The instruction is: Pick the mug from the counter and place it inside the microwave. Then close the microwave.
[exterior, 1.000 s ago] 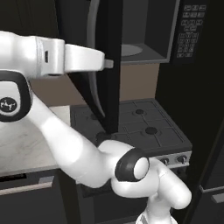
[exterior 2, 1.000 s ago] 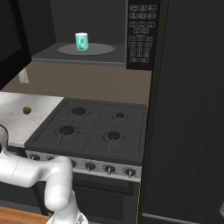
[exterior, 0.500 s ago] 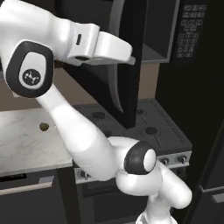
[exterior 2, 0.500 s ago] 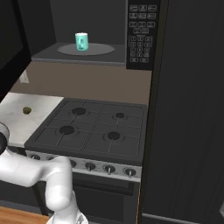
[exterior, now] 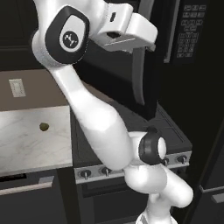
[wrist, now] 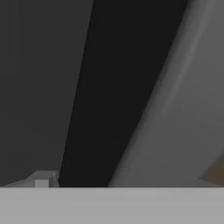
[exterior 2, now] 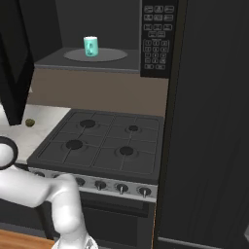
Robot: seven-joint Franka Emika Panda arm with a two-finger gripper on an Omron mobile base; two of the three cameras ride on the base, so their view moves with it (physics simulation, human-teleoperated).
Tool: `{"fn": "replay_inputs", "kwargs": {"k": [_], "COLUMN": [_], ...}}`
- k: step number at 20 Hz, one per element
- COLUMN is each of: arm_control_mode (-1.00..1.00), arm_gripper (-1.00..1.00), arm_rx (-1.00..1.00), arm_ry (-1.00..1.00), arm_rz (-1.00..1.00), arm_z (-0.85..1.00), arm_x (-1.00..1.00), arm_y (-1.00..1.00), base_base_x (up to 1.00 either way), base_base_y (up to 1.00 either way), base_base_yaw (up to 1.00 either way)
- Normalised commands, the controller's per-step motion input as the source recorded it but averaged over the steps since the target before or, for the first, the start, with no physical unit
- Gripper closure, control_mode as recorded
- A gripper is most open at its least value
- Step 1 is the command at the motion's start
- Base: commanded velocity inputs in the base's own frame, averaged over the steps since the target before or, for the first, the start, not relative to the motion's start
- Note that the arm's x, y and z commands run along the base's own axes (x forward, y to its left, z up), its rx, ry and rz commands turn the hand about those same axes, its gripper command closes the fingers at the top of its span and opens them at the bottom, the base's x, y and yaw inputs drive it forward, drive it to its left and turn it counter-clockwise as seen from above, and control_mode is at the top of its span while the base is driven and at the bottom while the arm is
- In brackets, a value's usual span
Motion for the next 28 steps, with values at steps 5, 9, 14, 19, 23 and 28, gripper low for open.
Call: {"fn": "replay_inputs", "kwargs": {"k": [5, 9, 14, 19, 23, 28], "arm_control_mode": [-1.0, -1.0, -1.0, -1.0, -1.0, -1.0], "arm_gripper": [-1.0, -1.0, -1.0, -1.0, -1.0, -1.0], "arm_rx": [0.0, 0.0, 0.0, 0.0, 0.0, 0.0], "arm_ry": [0.0, 0.0, -0.01, -0.02, -0.1, -0.1], "arm_rz": [0.06, 0.06, 0.08, 0.1, 0.15, 0.16], "arm_z": [-0.4, -0.41, -0.42, -0.52, -0.42, -0.42], "arm_x": [0.69, 0.74, 0.82, 0.97, 1.0, 1.0], "arm_y": [-0.68, -0.65, -0.66, -0.67, -0.53, -0.47], "base_base_x": [0.0, 0.0, 0.0, 0.0, 0.0, 0.0], "base_base_y": [0.0, 0.0, 0.0, 0.0, 0.0, 0.0], "base_base_yaw": [0.0, 0.0, 0.0, 0.0, 0.0, 0.0]}}
